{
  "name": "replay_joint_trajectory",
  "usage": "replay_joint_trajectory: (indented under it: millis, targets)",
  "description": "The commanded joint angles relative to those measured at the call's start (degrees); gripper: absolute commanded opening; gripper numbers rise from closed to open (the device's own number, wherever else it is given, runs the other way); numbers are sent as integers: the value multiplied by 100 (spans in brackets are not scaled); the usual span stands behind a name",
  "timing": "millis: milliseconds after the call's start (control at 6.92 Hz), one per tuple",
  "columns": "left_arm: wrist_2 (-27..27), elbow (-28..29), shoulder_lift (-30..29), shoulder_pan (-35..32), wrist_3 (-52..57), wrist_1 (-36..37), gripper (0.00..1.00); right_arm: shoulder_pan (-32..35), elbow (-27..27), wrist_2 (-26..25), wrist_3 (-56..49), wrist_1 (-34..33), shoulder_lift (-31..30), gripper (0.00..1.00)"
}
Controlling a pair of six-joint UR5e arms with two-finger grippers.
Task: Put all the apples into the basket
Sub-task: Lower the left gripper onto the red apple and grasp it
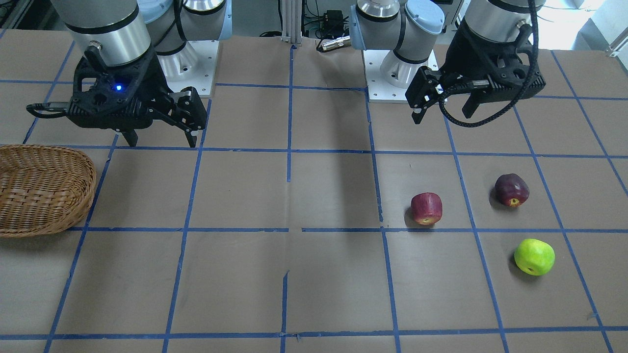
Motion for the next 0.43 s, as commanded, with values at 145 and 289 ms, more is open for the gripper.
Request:
replay_joint_trajectory:
  millis: [145, 289]
  targets:
    - [-4, -47, -16, -36, 363, -38, 100, 0, 0, 0, 0, 16, 0, 100]
    - [-4, -508, 45, 25, 1164, -195, 100, 0, 0, -17, 0, -10, 9, 100]
